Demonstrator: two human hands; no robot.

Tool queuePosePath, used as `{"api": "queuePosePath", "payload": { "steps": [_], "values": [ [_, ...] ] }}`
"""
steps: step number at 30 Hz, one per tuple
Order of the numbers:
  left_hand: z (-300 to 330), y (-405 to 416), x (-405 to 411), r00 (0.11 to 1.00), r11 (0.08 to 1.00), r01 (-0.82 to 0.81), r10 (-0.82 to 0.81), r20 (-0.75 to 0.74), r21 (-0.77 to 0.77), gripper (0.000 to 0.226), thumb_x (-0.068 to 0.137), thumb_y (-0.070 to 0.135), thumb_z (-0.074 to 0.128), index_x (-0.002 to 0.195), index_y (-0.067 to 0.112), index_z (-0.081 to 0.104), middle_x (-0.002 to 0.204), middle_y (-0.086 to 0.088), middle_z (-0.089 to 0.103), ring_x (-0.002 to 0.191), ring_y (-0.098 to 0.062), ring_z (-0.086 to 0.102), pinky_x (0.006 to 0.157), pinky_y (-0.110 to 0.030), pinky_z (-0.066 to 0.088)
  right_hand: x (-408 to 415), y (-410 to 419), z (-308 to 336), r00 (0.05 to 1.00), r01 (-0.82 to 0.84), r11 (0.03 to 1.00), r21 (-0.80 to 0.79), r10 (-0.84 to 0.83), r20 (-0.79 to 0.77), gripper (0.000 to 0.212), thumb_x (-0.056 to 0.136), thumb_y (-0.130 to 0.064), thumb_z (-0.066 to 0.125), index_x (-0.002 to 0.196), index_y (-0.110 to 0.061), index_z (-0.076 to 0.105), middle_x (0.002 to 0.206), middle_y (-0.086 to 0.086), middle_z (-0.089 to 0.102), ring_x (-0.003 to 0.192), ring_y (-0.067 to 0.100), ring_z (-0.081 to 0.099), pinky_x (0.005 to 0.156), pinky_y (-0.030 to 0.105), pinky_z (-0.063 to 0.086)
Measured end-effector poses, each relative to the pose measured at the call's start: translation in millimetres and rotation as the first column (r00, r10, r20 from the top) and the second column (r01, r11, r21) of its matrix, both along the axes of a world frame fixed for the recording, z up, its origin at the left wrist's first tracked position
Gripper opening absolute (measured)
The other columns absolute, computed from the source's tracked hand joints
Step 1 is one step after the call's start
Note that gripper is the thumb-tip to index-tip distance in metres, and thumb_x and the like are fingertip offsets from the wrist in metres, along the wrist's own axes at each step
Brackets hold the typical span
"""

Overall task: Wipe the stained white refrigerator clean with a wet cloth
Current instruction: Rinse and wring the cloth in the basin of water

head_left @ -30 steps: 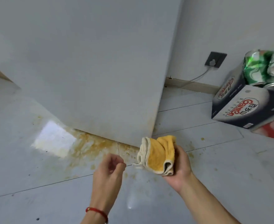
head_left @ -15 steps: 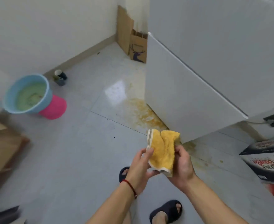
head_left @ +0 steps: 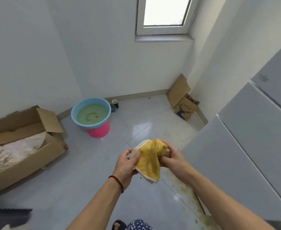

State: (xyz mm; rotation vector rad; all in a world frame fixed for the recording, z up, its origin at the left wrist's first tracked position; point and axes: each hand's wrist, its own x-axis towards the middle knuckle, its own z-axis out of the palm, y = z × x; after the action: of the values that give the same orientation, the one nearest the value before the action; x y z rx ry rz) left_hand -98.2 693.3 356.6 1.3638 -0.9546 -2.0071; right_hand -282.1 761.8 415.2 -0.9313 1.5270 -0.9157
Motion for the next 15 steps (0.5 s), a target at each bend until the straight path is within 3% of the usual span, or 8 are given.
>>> {"api": "queuePosePath", "payload": {
  "steps": [4,10,15],
  "values": [
    [-2.3,-55.7,24.8,0.986,0.986,-0.165,0.166,-0.004,0.029,0.018,0.106,0.021,0.051,0.116,0.007,0.056,0.11,-0.018,0.068,0.091,-0.028,0.067,0.069,-0.043,0.059,35.1,-70.2,-5.6,0.995,-0.038,0.999,-0.035,0.035,-0.098,0.052,0.097,0.008,0.054,0.14,-0.022,0.055,0.107,0.012,0.077,0.101,0.027,0.075,0.093,0.048,0.061],
    [2.5,-146.5,48.3,0.969,0.973,-0.225,0.23,0.092,-0.056,0.015,0.108,0.024,0.046,0.116,0.015,0.055,0.116,-0.008,0.064,0.105,-0.028,0.064,0.084,-0.056,0.058,58.7,-185.3,-24.6,0.93,-0.083,0.985,-0.152,0.021,-0.367,0.043,0.093,-0.009,0.06,0.131,-0.031,0.06,0.11,-0.007,0.071,0.102,0.014,0.07,0.091,0.041,0.062],
    [-6.3,-247.7,77.9,0.916,0.925,-0.374,0.379,0.133,-0.06,0.023,0.109,0.027,0.043,0.119,0.012,0.058,0.113,-0.014,0.067,0.102,-0.032,0.063,0.089,-0.057,0.053,71.8,-306.8,-52.7,0.861,-0.308,0.94,-0.149,0.208,-0.465,0.049,0.095,-0.005,0.048,0.135,-0.033,0.056,0.113,0.003,0.072,0.101,0.022,0.067,0.091,0.041,0.059]
  ]
}}
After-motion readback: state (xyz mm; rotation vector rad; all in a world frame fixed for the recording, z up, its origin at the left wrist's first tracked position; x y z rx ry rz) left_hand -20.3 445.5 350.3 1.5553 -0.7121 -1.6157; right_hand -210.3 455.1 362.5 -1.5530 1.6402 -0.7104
